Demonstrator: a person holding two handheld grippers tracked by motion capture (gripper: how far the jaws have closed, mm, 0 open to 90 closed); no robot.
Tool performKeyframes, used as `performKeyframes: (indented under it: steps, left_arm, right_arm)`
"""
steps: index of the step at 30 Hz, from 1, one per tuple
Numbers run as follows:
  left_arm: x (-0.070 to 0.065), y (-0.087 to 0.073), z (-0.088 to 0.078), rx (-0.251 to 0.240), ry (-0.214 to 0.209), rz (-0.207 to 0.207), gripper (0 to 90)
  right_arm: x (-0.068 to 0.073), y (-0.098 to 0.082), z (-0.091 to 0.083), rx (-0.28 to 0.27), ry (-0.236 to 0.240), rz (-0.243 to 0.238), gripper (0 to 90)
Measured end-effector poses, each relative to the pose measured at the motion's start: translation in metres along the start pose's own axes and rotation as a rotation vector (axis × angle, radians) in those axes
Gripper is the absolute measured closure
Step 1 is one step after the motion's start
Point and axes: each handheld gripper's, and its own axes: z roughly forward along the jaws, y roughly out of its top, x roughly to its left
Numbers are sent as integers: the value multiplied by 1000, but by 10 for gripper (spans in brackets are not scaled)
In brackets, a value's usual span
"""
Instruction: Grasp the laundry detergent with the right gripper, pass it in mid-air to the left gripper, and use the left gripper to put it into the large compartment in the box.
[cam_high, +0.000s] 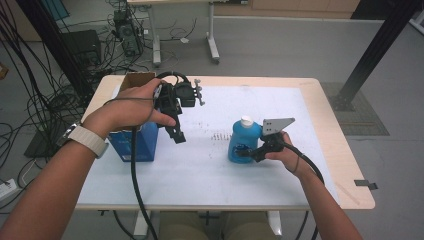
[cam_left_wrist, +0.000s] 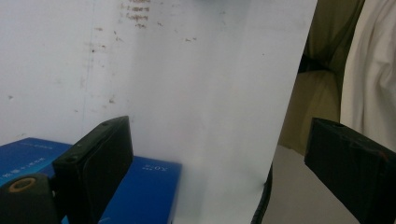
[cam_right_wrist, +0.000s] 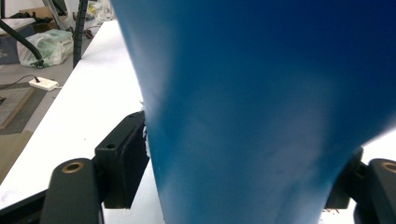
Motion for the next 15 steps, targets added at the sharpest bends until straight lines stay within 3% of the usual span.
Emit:
performKeyframes:
  steps: [15]
  left_arm:
    - [0, 0, 0, 1, 0, -1, 84]
  right_arm:
    - [-1, -1, 2, -18, 10, 0, 336]
